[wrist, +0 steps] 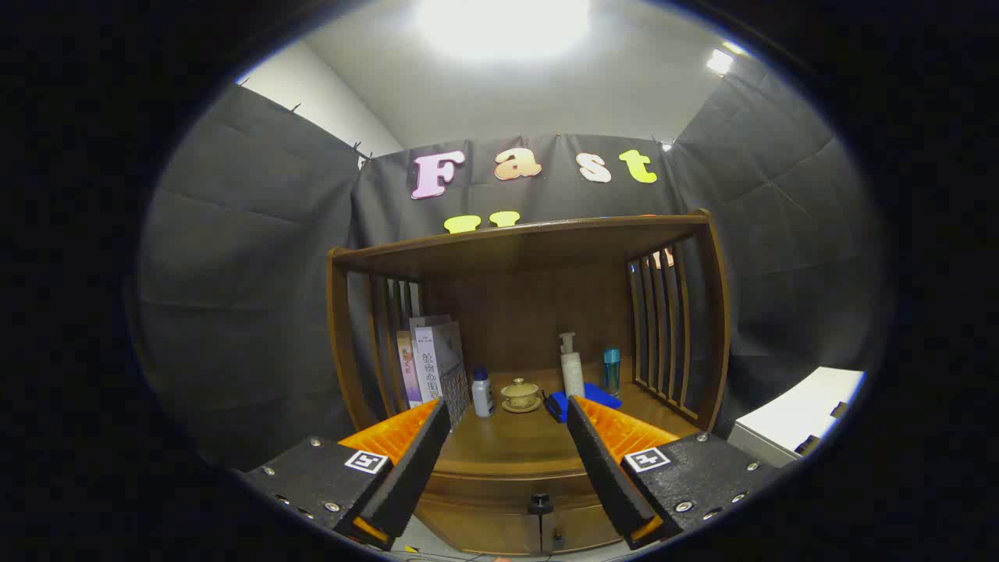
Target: Pull open the drawer, take out the items inside it, and place them on the countertop above the cabinet.
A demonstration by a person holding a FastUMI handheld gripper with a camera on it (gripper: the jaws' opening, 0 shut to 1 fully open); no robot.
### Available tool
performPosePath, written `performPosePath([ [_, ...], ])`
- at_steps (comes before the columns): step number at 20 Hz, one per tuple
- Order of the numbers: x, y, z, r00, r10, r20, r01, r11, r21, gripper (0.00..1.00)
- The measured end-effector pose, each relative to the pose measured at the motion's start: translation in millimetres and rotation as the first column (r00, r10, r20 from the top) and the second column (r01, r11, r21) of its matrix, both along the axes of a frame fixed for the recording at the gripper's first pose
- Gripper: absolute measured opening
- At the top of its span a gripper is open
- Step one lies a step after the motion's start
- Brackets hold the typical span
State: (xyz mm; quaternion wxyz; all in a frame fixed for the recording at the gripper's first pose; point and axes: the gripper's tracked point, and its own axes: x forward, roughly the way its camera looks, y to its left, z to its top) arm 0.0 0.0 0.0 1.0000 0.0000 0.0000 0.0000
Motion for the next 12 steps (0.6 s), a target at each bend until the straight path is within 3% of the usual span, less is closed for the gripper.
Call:
performPosePath([
  [12, 4.3, 0.4, -6.9, 1.000, 0.003, -0.020, -0.003, 1.000, 0.002, 0.93],
])
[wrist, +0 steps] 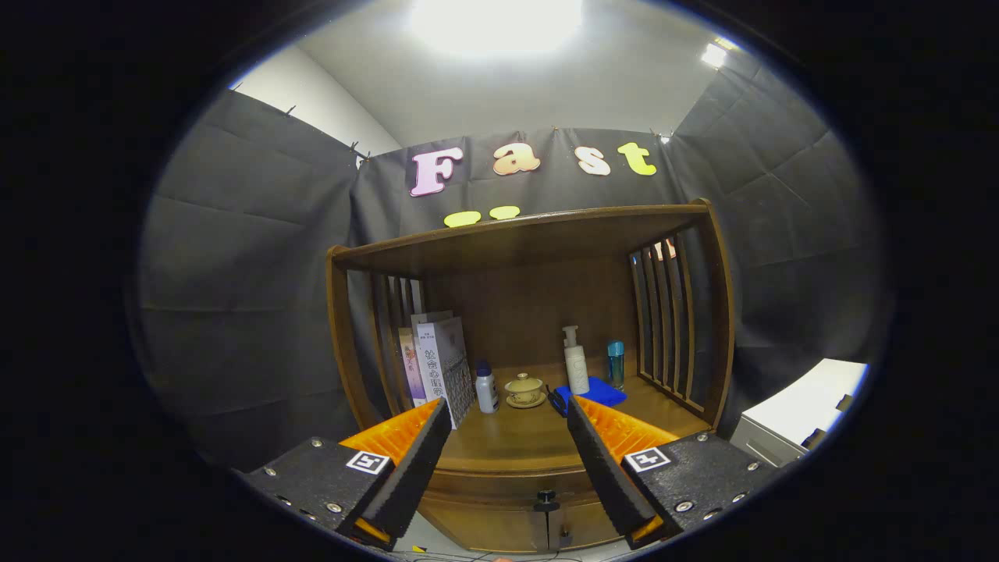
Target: Pull open the drawer, take out the items inside it, and place them on the countertop above the cabinet.
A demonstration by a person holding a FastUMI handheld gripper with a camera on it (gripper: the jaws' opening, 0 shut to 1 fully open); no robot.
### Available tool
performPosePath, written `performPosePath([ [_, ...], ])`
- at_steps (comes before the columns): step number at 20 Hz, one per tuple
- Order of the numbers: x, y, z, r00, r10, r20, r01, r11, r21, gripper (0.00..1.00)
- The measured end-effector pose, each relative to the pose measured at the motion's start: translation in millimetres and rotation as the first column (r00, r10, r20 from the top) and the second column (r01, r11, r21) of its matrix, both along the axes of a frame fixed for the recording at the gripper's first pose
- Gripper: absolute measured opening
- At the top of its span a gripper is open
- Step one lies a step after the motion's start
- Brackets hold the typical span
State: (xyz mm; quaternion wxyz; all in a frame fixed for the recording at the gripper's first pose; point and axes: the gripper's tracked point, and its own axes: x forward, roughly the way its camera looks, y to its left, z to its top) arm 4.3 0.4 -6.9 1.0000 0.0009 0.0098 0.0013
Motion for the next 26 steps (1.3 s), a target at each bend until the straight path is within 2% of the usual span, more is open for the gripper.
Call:
performPosePath([
  [7, 3.0, -2.4, -7.0, 1.000, -0.014, -0.013, 0.014, 1.000, -0.018, 0.93],
  [11, 8.8, -6.8, -20.4, 0.999, -0.033, -0.031, 0.031, 0.997, -0.071, 0.94],
  [17, 24.5, -26.6, -52.7, 0.992, -0.109, -0.064, 0.092, 0.971, -0.221, 0.94],
  [19, 29.5, -36.5, -67.7, 0.983, -0.159, -0.093, 0.132, 0.960, -0.246, 0.94],
  [22, 41.9, -29.4, -85.7, 0.986, -0.116, -0.123, 0.088, 0.974, -0.208, 0.95],
  [26, 55.5, -15.6, -146.9, 0.979, -0.073, -0.192, 0.032, 0.977, -0.211, 0.95],
])
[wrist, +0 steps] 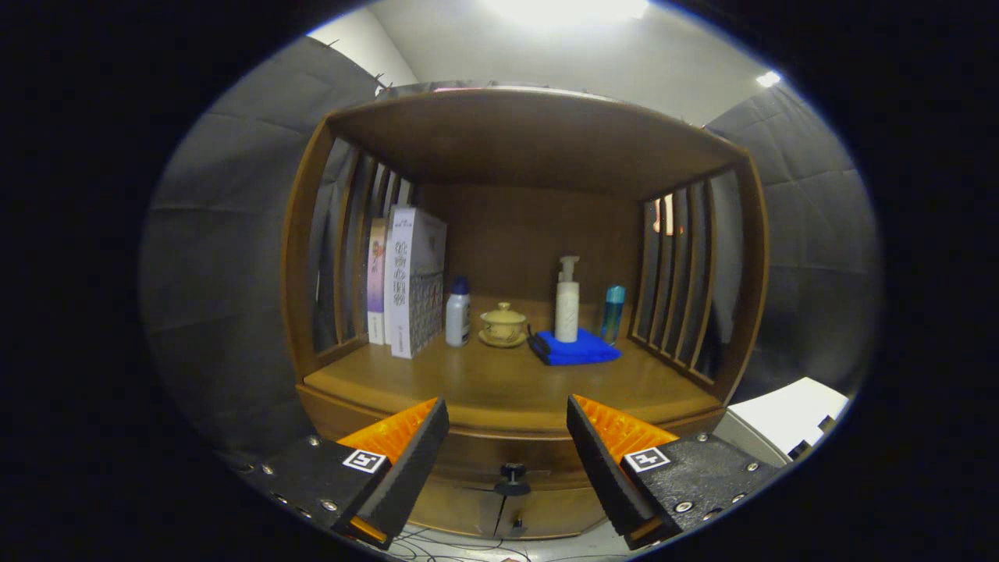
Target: Pull open the drawer, take out the items inside it, and place them on the countertop above the cabinet.
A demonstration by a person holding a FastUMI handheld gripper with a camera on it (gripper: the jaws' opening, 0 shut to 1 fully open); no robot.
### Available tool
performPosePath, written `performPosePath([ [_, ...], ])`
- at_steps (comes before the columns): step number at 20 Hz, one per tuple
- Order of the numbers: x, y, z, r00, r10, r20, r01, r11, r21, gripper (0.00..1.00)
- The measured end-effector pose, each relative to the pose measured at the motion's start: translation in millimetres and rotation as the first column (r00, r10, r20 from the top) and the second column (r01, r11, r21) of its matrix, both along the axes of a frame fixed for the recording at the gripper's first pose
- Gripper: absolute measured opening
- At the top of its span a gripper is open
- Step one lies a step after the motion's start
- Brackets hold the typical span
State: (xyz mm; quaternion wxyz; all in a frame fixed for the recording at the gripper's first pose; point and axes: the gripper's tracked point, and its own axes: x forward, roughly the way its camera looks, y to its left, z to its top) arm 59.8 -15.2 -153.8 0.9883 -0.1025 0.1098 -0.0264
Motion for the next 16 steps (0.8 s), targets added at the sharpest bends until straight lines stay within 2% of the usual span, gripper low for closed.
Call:
performPosePath([
  [4, 11.8, -15.6, -62.8, 0.995, -0.057, -0.079, 0.054, 0.998, -0.038, 0.95],
  [11, 27.5, -38.7, -115.4, 0.993, -0.066, -0.100, 0.061, 0.997, -0.045, 0.95],
  [13, 28.8, -41.9, -131.1, 0.987, -0.075, -0.145, 0.067, 0.996, -0.053, 0.94],
  [16, 27.1, -45.1, -142.6, 0.980, -0.080, -0.180, 0.072, 0.996, -0.050, 0.89],
])
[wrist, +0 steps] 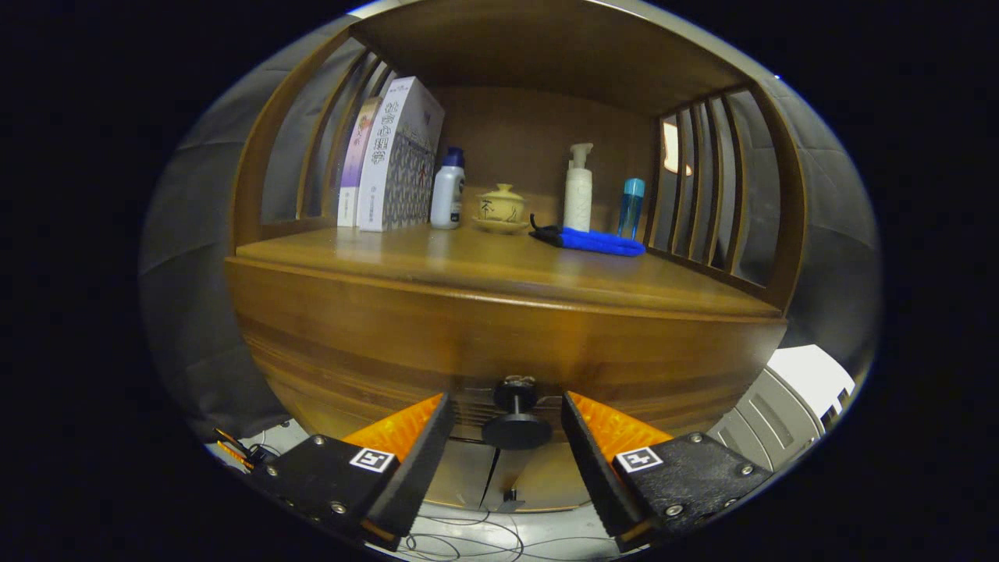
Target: Pull open the drawer, take out the items inside it, and place them on the countertop above the cabinet.
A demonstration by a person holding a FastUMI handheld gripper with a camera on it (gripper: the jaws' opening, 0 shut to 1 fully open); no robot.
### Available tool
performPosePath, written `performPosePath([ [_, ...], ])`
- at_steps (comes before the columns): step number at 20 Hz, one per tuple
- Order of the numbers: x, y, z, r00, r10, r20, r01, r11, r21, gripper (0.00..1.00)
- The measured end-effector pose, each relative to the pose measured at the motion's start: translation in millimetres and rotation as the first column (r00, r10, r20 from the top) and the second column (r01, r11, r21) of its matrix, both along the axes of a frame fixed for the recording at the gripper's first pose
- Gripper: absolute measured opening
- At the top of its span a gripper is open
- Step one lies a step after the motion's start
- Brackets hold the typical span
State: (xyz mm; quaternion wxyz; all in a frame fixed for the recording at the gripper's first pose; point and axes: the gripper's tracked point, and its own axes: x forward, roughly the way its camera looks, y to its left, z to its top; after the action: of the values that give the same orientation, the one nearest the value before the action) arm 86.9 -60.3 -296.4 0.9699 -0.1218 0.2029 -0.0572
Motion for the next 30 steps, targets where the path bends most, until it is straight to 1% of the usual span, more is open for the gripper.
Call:
performPosePath([
  [1, 0.2, -3.7, -2.1, 1.000, -0.006, 0.001, 0.006, 1.000, -0.003, 0.86],
  [3, 2.1, -3.6, -1.5, 1.000, -0.002, 0.005, 0.002, 1.000, -0.008, 0.76],
  [5, 3.4, -5.4, -2.5, 1.000, -0.003, 0.009, 0.003, 1.000, -0.009, 0.64],
  [6, 4.6, -5.9, -2.5, 1.000, -0.003, 0.012, 0.003, 1.000, -0.015, 0.54],
  [9, 3.0, -6.3, -2.6, 0.999, 0.026, 0.024, -0.025, 0.998, -0.061, 0.45],
  [11, 2.9, -7.4, -3.7, 0.999, 0.029, 0.027, -0.027, 0.998, -0.061, 0.40],
  [12, 2.9, -7.1, -3.8, 0.999, 0.031, 0.033, -0.029, 0.998, -0.057, 0.36],
  [14, 2.8, -7.1, -3.8, 0.999, 0.035, 0.041, -0.032, 0.998, -0.056, 0.33],
  [18, -3.1, -6.8, -4.2, 0.999, 0.025, 0.035, -0.023, 0.999, -0.047, 0.33],
  [23, -36.2, -5.5, -4.0, 1.000, -0.014, 0.026, 0.015, 1.000, -0.026, 0.33],
  [30, -94.3, 2.6, 0.0, 0.999, -0.023, 0.025, 0.024, 0.999, -0.040, 0.33],
])
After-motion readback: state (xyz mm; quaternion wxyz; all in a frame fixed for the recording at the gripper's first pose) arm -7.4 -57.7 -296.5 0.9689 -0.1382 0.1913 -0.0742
